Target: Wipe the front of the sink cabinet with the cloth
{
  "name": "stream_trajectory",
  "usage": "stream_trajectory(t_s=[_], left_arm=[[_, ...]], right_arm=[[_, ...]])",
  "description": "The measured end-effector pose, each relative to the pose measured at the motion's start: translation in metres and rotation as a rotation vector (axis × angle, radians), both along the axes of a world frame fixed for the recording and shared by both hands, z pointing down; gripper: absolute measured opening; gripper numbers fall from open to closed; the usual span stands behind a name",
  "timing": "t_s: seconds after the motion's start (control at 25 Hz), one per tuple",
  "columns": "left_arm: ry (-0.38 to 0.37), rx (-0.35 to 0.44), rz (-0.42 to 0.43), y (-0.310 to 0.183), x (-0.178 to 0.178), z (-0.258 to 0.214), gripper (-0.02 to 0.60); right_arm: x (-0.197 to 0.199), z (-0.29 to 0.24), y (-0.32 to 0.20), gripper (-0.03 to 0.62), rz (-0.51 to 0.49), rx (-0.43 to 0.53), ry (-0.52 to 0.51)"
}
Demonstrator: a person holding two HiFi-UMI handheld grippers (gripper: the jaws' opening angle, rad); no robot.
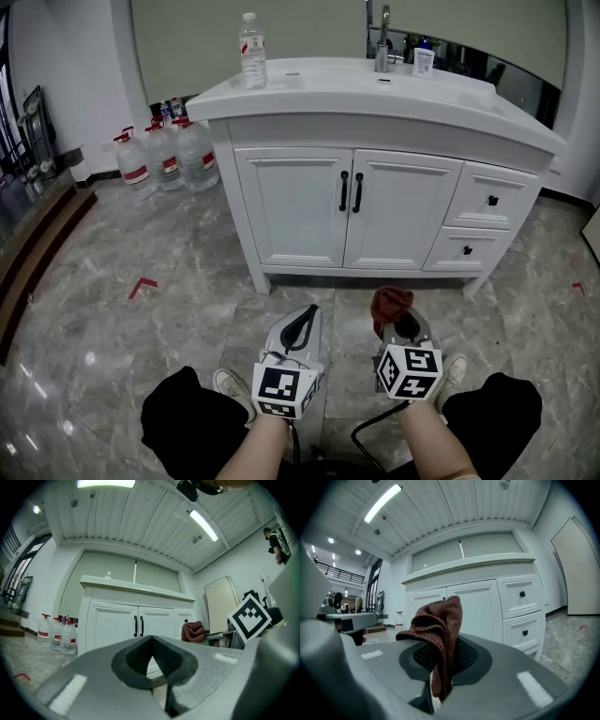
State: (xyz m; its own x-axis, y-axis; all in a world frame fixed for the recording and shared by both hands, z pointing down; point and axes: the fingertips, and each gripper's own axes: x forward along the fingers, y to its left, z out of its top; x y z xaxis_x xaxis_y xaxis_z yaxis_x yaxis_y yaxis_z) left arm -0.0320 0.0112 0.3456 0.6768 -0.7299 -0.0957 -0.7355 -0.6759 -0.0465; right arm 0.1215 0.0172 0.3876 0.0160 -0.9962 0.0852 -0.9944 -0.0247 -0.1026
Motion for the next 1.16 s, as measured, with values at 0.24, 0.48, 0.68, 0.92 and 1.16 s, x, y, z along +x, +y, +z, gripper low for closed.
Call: stream_trajectory(t_s=[0.24,0.48,0.68,0.92,1.16], left_arm=[[0.000,0.016,0.009,0.009,0.000,-0.006,0.000],[-0.005,0.007,0.012,0.008,0.002,-0.001,0.000],[-0.009,0.003,0.008,0.004,0.002,0.001,0.000],[-0.016,0.000,0.012,0.006,0.004,0.003,0.000],[-0.025,-0.005,0.014,0.006,0.007,0.007,0.000]], right_arm=[[-0.013,-0.005,0.008,0.077,-0.021,0.012,0.013],[-0.017,-0.010,0.006,0.077,-0.028,0.029,0.036],[-0.016,-0.007,0.004,0.077,-0.026,0.023,0.021],[-0.016,-0.003,0.005,0.077,-0.025,0.014,0.007],[-0.015,-0.003,0.004,0.077,-0.025,0.014,0.004]])
